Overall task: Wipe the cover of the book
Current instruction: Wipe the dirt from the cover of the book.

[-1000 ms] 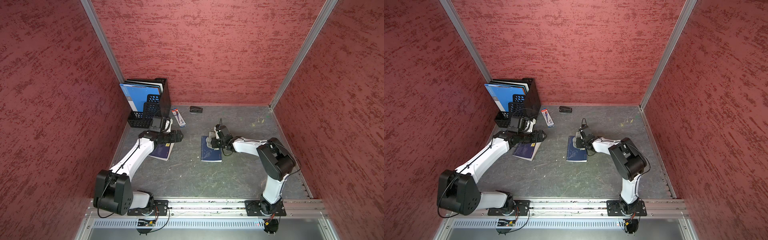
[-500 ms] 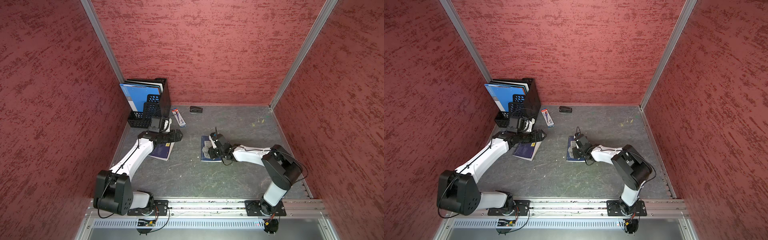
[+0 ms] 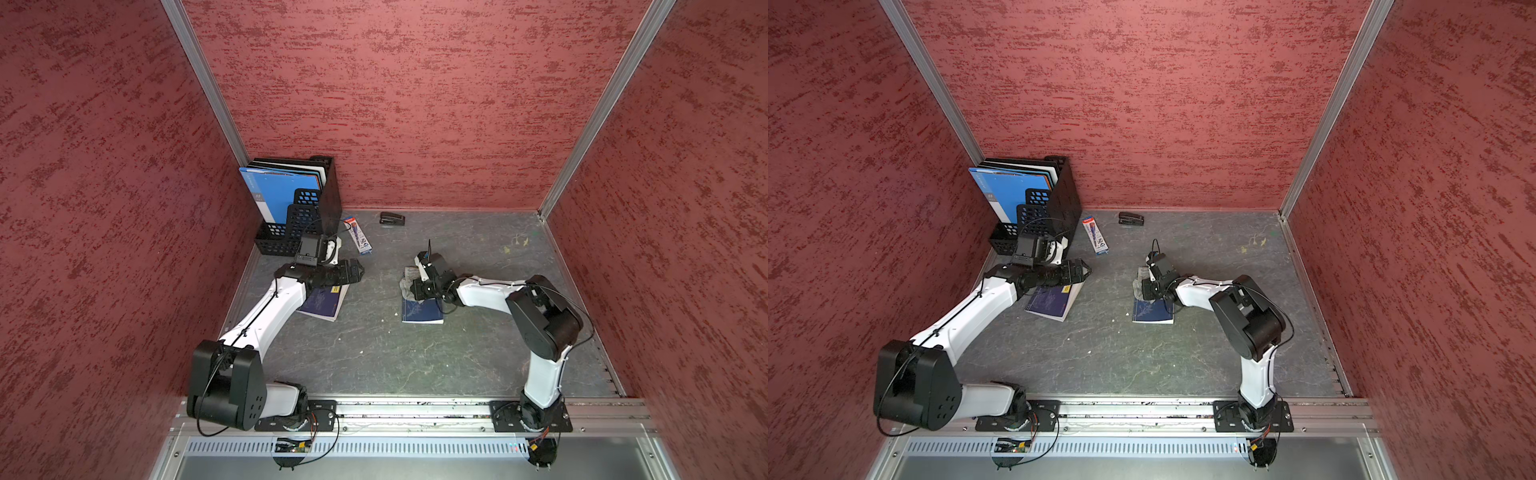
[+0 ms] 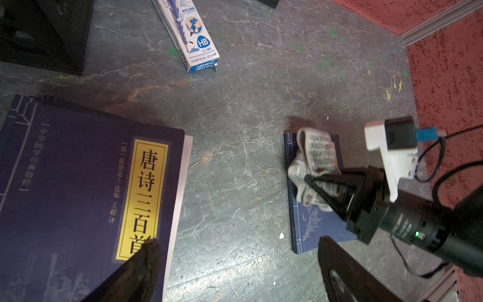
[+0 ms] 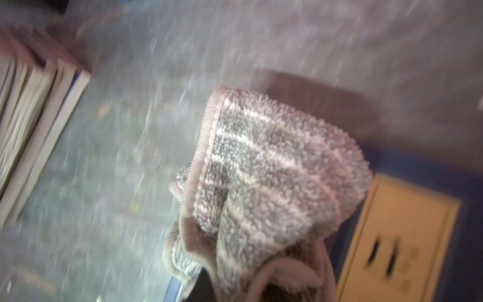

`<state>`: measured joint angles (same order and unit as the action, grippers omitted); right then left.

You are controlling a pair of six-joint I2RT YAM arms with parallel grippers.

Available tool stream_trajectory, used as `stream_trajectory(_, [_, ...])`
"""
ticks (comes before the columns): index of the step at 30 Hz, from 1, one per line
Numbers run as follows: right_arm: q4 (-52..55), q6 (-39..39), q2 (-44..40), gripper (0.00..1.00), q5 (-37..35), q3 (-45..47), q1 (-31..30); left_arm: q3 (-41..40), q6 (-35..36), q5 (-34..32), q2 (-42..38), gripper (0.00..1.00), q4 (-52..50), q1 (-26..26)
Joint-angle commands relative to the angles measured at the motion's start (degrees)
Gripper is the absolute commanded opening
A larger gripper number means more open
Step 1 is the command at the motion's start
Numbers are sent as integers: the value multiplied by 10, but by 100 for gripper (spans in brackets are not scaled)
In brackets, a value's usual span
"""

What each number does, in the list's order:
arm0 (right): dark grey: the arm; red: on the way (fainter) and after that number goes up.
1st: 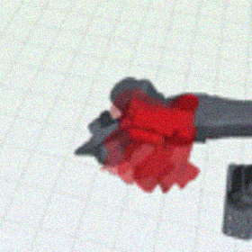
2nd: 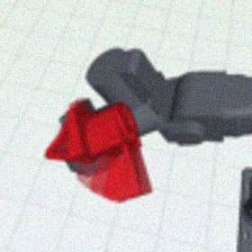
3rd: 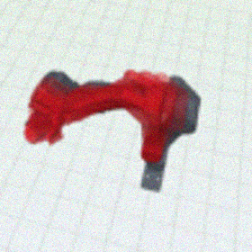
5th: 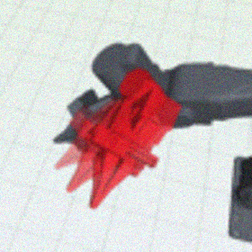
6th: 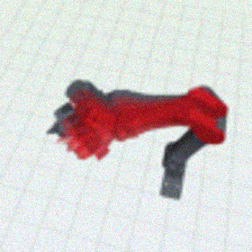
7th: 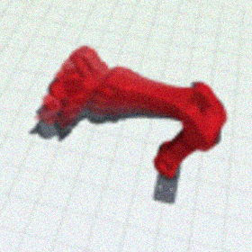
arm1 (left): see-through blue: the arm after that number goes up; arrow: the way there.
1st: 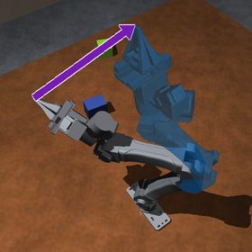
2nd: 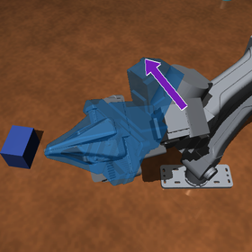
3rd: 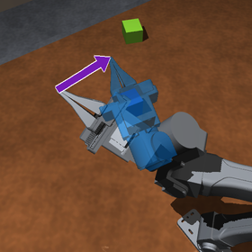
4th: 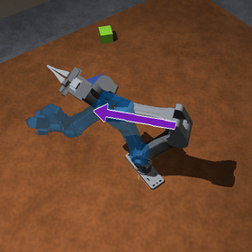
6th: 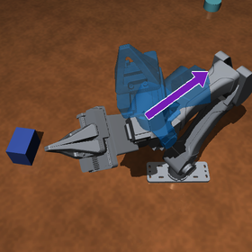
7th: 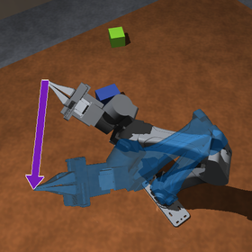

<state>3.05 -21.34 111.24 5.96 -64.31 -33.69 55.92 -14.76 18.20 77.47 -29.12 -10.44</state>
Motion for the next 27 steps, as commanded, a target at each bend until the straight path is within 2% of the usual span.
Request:
stream_trajectory(1, [67, 25, 38, 16, 3, -20, 9, -10, -1, 11, -22, 96, 8, 6])
stream_trajectory(5, [69, 28, 16, 16, 15, 6, -6, -12, 1, 14, -24, 96, 7, 11])
stream_trajectory(13, [52, -11, -89, 16, 31, 156, -64, -19, -5, 23, -24, 99, 22, 25])
stream_trajectory(17, [30, -29, -118, 17, 34, 194, -72, -23, -7, 26, -25, 100, 28, 31])
stream_trajectory(22, [35, -6, -68, 18, -10, 135, -57, -21, -8, 26, -23, 100, 27, 32])
stream_trajectory(27, [40, 25, 19, 17, -3, 28, -11, -28, -9, 21, -36, 100, 21, 32])
